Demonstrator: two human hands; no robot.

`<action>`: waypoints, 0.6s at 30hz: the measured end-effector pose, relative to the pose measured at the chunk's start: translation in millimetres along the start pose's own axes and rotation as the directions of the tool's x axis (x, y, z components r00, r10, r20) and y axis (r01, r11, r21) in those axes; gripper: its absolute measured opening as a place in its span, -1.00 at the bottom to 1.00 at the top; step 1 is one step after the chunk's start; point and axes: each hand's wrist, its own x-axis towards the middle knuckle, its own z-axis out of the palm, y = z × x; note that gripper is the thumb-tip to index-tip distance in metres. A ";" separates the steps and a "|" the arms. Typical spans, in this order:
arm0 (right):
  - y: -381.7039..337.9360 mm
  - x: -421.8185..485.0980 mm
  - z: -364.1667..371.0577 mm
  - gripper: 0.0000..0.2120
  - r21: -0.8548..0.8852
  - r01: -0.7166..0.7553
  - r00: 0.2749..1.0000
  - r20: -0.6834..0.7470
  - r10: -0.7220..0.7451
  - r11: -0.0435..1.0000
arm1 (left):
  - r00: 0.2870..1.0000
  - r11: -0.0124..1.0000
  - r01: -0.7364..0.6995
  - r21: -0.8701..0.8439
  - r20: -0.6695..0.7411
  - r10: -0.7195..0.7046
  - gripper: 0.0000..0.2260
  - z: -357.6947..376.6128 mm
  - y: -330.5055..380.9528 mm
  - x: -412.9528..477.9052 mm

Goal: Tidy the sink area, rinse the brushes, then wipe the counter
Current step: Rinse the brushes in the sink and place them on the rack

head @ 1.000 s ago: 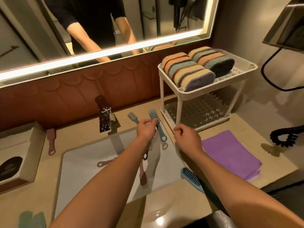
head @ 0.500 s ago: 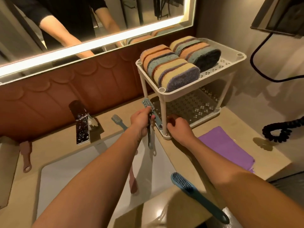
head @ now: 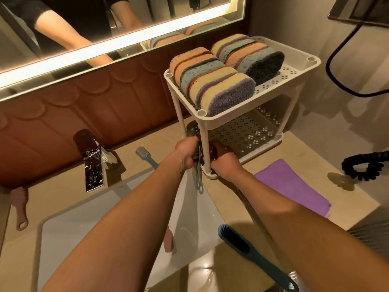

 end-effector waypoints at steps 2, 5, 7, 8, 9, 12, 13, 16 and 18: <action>2.7 2.3 2.2 -0.61 -0.012 0.018 0.999 -0.032 -0.018 1.000 | 1.000 1.000 -0.011 0.015 0.003 0.011 -0.69 1.3 1.0 -1.2; 5.6 3.7 0.4 -0.69 -0.027 0.058 0.989 -0.132 -0.061 0.998 | 0.995 0.994 -0.069 0.086 -0.059 0.075 -0.78 1.3 0.2 3.4; 8.1 4.8 -2.6 -0.76 -0.073 0.067 0.978 -0.194 -0.080 0.995 | 0.975 0.975 -0.131 0.177 -0.153 0.159 -0.84 0.1 -2.4 7.9; 9.5 5.4 -5.2 -0.76 -0.105 0.065 0.973 -0.214 -0.086 0.992 | 0.960 0.957 -0.164 0.241 -0.183 0.211 -0.86 -1.2 -4.0 11.0; 12.2 6.7 -7.5 -0.75 -0.136 0.054 0.972 -0.219 -0.083 0.989 | 0.946 0.932 -0.195 0.305 -0.193 0.260 -0.86 -2.0 -6.3 13.4; 20.7 13.1 -13.3 -0.77 -0.257 0.004 0.975 -0.212 -0.061 0.966 | 0.894 0.789 -0.296 0.538 -0.134 0.427 -0.89 -6.7 -11.8 22.8; 22.6 15.2 -15.3 -0.80 -0.290 -0.006 0.972 -0.225 -0.062 0.957 | 0.878 0.719 -0.333 0.610 -0.078 0.473 -0.87 -7.5 -12.8 25.8; 20.4 17.0 -20.5 -0.82 -0.293 -0.031 0.957 -0.284 -0.056 0.956 | 0.882 0.577 -0.380 0.723 0.095 0.461 -0.66 -7.5 -17.1 27.9; 21.8 18.5 -19.0 -0.75 -0.306 -0.043 0.946 -0.318 -0.059 0.951 | 0.881 0.534 -0.392 0.749 0.139 0.452 -0.56 -8.3 -21.5 32.5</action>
